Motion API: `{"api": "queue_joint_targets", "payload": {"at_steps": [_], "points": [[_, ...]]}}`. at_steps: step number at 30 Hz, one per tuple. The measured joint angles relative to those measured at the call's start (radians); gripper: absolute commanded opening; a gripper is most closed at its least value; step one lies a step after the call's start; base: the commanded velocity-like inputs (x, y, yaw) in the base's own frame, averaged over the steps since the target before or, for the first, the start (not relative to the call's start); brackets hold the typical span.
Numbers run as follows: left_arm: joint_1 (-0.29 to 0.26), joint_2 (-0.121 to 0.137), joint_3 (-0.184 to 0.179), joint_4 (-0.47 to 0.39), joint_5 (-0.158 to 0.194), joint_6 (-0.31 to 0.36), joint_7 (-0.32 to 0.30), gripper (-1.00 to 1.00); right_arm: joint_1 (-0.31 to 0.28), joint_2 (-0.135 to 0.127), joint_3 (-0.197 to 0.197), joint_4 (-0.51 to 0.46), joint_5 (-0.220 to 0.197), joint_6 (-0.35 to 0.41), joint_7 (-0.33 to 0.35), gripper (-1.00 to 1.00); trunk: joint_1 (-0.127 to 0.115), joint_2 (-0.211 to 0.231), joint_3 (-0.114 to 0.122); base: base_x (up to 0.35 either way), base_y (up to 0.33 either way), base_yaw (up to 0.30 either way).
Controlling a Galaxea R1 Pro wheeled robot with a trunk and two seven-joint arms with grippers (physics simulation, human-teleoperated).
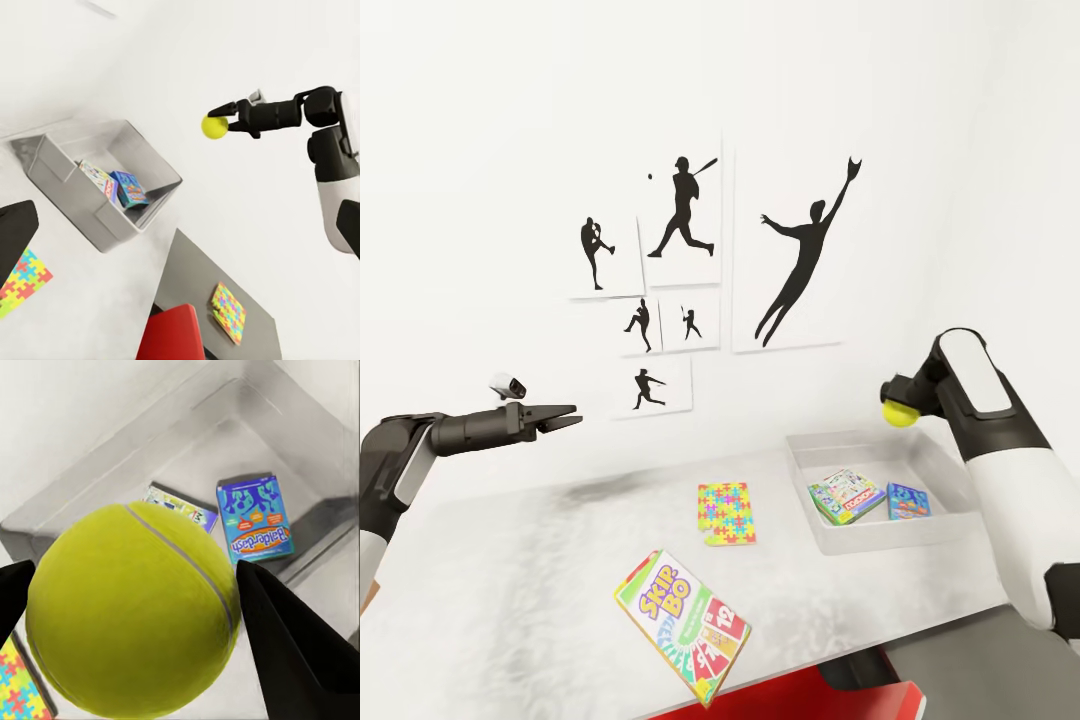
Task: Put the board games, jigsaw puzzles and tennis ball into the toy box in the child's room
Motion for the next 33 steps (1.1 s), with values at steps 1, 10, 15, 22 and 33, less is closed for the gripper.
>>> {"api": "queue_joint_targets", "payload": {"at_steps": [1,10,15,22,33], "points": [[0.000,0.000,0.000,0.000,0.000,0.000,-0.001,1.00,0.000,-0.011,0.000,0.016,0.000,0.000,0.001,-1.00,0.000,0.000,0.000,0.000,0.000,0.000],[0.000,0.000,0.000,0.000,0.001,-0.003,0.000,1.00,0.003,-0.035,0.004,0.100,0.000,0.000,0.010,-1.00,0.000,0.000,0.000,0.000,0.000,0.000],[0.000,0.000,0.002,0.000,0.001,0.000,-0.001,1.00,0.004,-0.035,0.011,0.108,0.004,0.002,0.070,-1.00,0.000,0.000,0.000,0.000,0.000,0.000],[0.000,0.002,0.010,0.000,0.001,0.009,-0.004,1.00,0.003,-0.035,0.014,0.160,0.072,-0.002,0.118,-1.00,0.000,0.000,0.000,0.000,0.000,0.000],[0.000,0.004,0.021,-0.004,0.000,0.019,-0.004,1.00,0.002,-0.034,0.041,0.322,0.167,-0.075,0.286,-1.00,0.000,0.000,0.000,0.000,0.000,0.000]]}}
